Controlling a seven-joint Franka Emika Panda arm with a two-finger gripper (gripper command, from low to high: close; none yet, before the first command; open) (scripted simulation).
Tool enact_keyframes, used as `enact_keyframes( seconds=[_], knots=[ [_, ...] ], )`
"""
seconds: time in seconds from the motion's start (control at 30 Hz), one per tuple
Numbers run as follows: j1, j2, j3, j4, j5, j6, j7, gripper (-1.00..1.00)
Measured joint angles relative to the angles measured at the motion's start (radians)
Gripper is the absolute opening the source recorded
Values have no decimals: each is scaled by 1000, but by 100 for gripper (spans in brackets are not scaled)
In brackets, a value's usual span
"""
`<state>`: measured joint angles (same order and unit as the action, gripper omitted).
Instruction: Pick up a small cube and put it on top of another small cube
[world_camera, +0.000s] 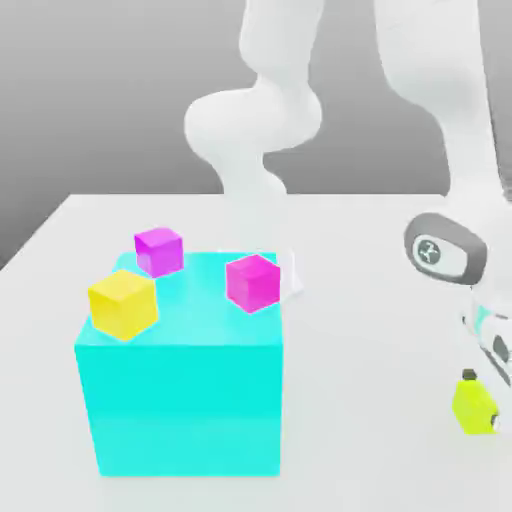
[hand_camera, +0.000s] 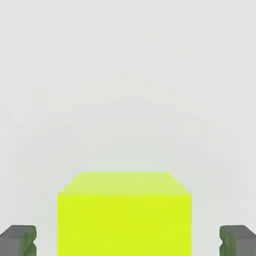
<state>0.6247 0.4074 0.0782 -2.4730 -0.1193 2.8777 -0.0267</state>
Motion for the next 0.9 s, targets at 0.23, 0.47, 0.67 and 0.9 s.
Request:
enact_keyframes(
  seconds=[0.23, 0.47, 0.67, 0.9],
  knots=[
    [-10, -55, 13, -11, 11, -45, -10, -100],
    [-91, -257, -7, -13, 116, -258, -37, -100],
    [-258, -467, -86, -55, 164, -429, 14, -100],
    [-406, -714, -177, -109, 133, -624, 136, -100]
  ],
)
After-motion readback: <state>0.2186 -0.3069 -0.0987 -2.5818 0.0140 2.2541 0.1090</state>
